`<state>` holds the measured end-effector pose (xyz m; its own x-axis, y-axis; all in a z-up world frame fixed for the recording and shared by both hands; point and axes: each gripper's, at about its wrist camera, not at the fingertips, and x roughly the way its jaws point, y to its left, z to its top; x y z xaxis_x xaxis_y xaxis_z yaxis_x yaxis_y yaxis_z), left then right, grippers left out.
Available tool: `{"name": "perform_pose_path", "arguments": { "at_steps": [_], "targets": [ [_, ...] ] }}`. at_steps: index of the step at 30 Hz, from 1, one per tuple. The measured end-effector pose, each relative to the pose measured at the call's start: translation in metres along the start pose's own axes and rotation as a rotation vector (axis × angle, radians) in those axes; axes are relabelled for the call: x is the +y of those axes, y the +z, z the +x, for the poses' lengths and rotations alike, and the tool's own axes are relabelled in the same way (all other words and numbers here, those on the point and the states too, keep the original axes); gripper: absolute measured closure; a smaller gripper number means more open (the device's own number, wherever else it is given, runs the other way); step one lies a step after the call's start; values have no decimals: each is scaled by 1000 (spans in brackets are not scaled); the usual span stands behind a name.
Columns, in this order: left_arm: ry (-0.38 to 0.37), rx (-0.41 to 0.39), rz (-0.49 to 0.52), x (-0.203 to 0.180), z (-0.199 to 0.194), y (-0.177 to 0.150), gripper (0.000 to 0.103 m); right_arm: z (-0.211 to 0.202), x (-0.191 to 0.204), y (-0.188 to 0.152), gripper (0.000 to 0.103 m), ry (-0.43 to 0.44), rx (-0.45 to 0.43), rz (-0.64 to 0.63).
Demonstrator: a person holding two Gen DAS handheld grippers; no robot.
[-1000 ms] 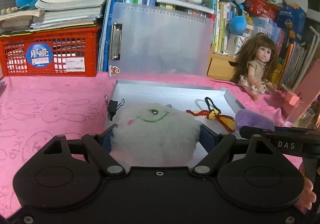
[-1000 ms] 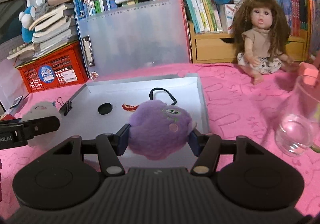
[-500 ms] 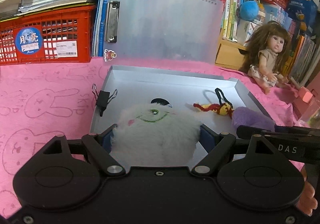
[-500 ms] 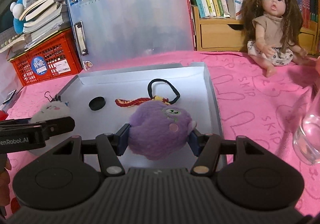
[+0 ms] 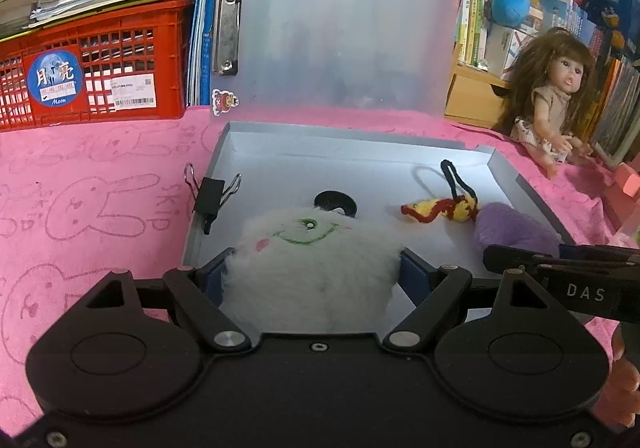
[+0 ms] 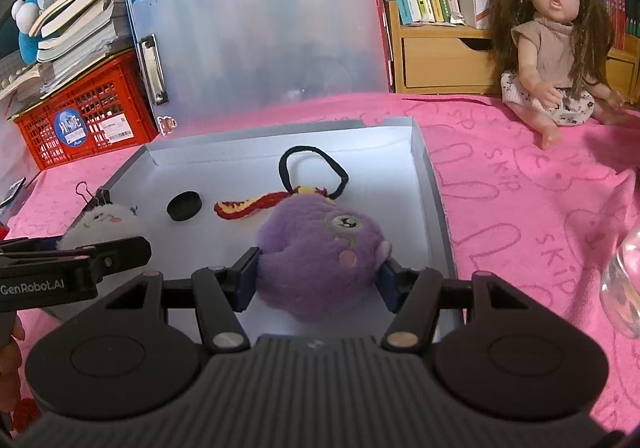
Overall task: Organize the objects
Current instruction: 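Carry both plushes into the white box and open both tools to release them, then lift both open tools up and away from the white box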
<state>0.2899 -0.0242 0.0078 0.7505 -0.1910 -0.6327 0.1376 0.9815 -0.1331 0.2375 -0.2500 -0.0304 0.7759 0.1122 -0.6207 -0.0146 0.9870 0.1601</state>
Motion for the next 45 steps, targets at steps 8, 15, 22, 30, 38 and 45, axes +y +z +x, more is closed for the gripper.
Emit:
{"name": "perform_pose_path", "arguments": {
  "at_steps": [8, 15, 22, 30, 38, 45],
  "targets": [
    [5, 8, 10, -1, 4, -2, 21, 1, 1, -1, 40, -5, -1, -23],
    [3, 10, 24, -2, 3, -2, 20, 0, 1, -1, 28, 10, -4, -23],
    [9, -10, 51, -7, -4, -1, 18, -7, 2, 0, 26, 18, -16, -23],
    [9, -34, 75, -10, -17, 0, 13, -20, 2, 3, 25, 12, -38, -29],
    [-5, -55, 77, -10, -35, -1, 12, -39, 4, 3, 22, 9, -77, -43],
    [-20, -69, 73, -12, -54, -5, 11, -58, 11, -1, 19, 21, -106, -71]
  ]
}}
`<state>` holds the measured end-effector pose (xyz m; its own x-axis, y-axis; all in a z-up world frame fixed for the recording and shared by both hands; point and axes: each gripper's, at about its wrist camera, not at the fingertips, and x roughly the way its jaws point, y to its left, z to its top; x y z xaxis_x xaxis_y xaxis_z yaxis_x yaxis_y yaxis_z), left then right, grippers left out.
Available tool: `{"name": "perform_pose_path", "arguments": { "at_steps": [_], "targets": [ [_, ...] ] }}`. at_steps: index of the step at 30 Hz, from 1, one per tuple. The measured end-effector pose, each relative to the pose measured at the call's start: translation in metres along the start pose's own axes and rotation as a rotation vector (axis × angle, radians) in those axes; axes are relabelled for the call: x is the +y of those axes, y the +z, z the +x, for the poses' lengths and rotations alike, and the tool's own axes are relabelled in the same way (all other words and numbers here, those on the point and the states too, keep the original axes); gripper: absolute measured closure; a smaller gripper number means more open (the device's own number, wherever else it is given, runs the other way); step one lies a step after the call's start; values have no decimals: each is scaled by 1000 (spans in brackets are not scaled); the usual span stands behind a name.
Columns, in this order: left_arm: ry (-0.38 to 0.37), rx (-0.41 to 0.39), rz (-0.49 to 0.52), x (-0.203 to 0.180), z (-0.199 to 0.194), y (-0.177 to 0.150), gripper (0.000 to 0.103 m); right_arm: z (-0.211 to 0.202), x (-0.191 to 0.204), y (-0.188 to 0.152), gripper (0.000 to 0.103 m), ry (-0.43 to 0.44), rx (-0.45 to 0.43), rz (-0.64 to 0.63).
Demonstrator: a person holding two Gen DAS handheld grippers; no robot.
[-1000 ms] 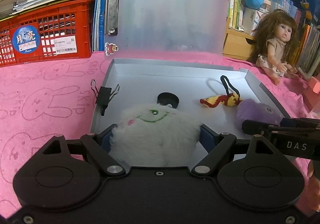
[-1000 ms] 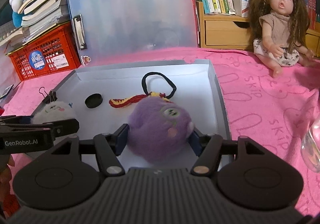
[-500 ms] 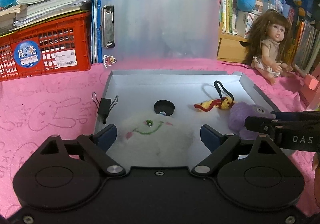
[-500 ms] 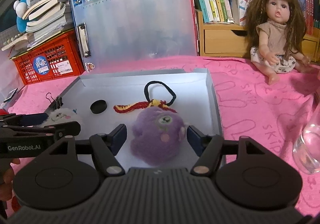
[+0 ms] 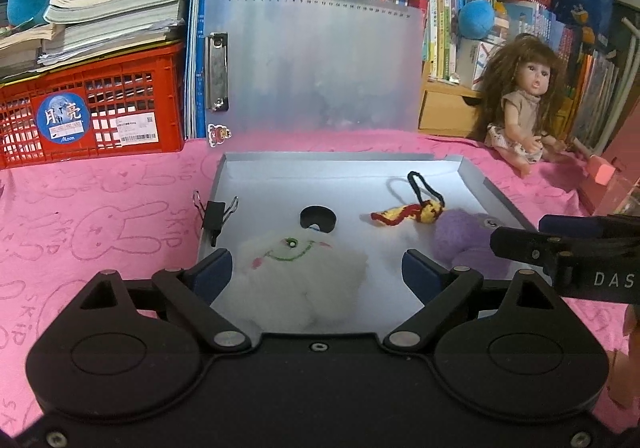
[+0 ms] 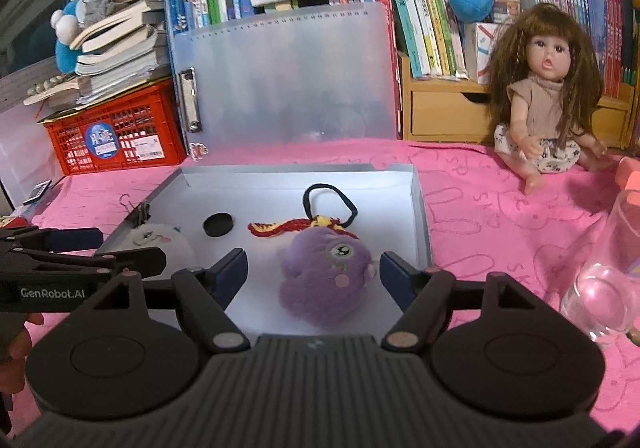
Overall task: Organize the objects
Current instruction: 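Lift both open tools up and away from the white box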
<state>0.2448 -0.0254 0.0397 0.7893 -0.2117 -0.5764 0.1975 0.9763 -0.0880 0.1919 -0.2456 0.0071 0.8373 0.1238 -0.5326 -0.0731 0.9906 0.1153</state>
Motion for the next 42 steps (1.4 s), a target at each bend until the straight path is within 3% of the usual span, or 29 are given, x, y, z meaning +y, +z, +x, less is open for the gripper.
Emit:
{"name": "perform_pose_path", "arguments": {
  "at_steps": [13, 42],
  "targets": [
    [-33, -33, -33, 7, -48, -19, 10, -38, 17, -11, 16, 39, -18, -26],
    [-32, -47, -19, 15, -151, -87, 10, -111, 42, -64, 14, 13, -7, -63]
  ]
}}
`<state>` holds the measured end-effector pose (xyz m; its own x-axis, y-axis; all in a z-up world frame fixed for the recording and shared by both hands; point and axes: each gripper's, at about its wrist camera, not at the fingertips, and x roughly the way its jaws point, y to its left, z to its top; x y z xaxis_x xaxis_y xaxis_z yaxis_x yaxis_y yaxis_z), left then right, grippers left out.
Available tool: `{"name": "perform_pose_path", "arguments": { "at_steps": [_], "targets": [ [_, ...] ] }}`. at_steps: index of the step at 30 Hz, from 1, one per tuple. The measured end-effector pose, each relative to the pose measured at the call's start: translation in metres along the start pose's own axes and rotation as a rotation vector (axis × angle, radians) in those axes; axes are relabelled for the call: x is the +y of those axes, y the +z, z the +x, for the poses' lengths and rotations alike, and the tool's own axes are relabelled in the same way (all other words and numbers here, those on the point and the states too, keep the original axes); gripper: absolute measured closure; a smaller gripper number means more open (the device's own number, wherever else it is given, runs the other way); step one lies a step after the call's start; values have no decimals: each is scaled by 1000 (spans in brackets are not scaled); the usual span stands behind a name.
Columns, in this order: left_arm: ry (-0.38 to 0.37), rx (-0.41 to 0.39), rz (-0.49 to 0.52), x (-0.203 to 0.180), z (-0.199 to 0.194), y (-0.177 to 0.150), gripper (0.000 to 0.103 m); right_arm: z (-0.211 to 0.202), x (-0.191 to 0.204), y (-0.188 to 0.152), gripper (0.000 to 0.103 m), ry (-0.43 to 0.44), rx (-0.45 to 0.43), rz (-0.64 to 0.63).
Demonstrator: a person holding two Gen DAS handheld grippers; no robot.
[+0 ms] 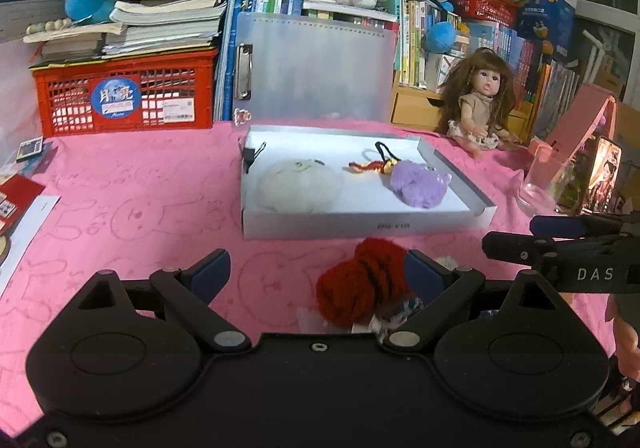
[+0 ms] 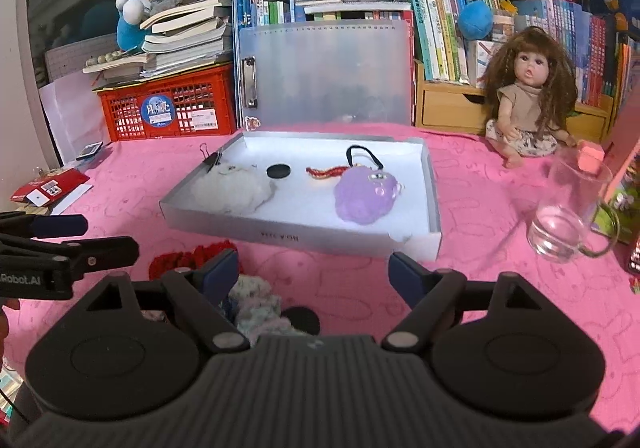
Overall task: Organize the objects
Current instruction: 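Move the left tool to the red pompom while the right tool nears the checked cloth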
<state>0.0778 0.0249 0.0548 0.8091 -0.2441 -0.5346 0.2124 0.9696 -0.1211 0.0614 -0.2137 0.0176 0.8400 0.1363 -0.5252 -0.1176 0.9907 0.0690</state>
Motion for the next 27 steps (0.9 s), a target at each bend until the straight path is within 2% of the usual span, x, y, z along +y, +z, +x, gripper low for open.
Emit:
{"name": "perform_pose_path", "arguments": {
  "at_steps": [18, 21, 23, 27],
  "targets": [
    [42, 60, -3, 10, -20, -50, 11, -8, -2, -33, 14, -27, 53, -5],
    [32, 73, 2, 9, -19, -54, 19, -5, -2, -36, 14, -40, 65, -11],
    [23, 83, 1, 8, -18, -56, 30, -2, -1, -37, 14, -40, 73, -11],
    [0, 94, 9, 4, -14, -58, 40, 2, 3, -40, 14, -34, 79, -23]
  ]
}}
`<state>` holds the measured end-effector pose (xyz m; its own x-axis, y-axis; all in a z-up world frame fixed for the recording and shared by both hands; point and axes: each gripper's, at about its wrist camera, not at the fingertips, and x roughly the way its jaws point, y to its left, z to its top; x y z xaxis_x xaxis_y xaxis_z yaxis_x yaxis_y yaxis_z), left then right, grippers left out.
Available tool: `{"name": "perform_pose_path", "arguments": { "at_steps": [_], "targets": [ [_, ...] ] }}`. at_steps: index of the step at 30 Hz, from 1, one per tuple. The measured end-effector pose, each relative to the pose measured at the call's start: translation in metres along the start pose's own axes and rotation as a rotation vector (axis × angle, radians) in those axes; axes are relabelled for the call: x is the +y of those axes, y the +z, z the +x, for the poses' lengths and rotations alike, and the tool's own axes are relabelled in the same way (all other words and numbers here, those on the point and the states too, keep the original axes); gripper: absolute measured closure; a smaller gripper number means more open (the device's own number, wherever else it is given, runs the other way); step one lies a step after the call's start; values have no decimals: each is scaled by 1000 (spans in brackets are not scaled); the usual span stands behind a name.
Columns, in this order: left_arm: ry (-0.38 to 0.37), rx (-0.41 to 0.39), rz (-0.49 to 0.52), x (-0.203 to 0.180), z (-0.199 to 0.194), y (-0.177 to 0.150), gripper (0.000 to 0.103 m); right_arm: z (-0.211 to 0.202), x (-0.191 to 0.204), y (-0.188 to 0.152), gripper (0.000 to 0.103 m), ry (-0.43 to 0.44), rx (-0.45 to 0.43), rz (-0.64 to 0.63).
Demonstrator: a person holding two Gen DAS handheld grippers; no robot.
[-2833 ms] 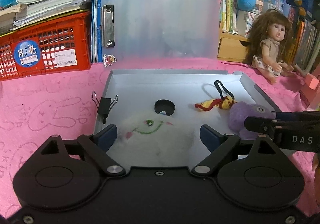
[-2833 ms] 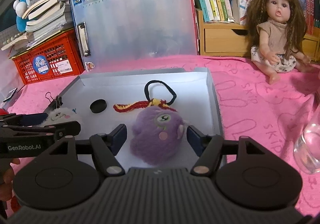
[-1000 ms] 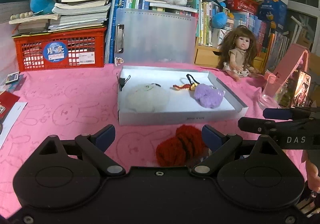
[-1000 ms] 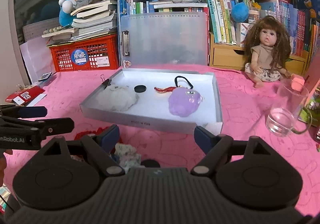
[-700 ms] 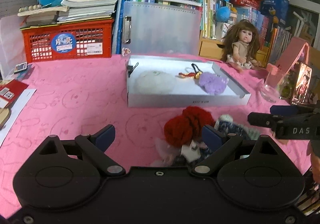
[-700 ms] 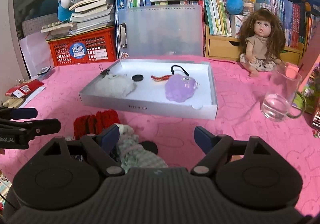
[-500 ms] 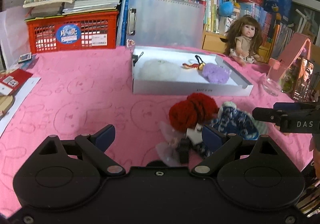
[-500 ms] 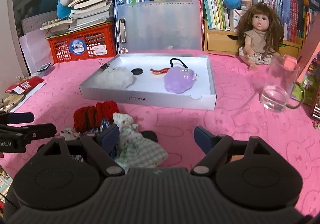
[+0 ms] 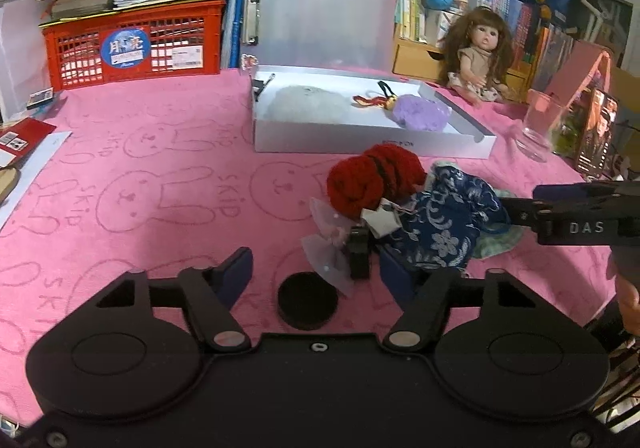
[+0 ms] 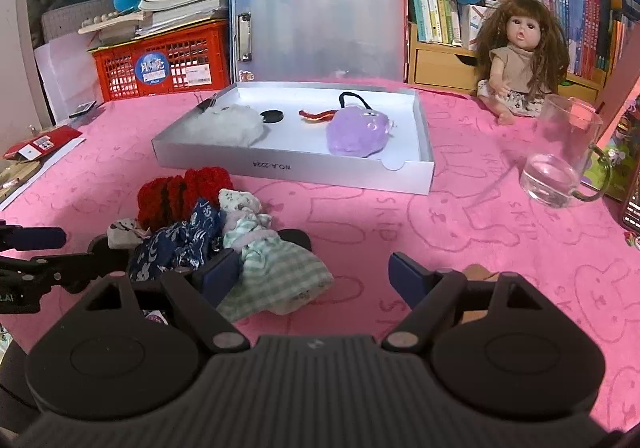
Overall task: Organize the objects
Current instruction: 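Move the left tool to the red pompom while the right tool nears the checked cloth, then close the right tool on the green checked cloth while the left tool closes on a black lid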
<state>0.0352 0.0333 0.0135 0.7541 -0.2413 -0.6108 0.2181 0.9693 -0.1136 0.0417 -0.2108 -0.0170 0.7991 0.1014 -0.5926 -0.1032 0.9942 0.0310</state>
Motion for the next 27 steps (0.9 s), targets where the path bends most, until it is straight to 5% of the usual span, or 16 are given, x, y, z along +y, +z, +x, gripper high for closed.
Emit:
{"name": "perform_pose_path", "arguments": {
  "at_steps": [18, 22, 27],
  "targets": [
    [-16, -2, 29, -15, 17, 3, 74, 15, 10, 1, 17, 53, 4, -24],
    [-15, -8, 30, -15, 16, 2, 76, 15, 11, 0, 51, 105, 0, 0],
    [-14, -17, 29, -14, 12, 4, 80, 6, 16, 1, 64, 98, -39, -2]
  ]
}}
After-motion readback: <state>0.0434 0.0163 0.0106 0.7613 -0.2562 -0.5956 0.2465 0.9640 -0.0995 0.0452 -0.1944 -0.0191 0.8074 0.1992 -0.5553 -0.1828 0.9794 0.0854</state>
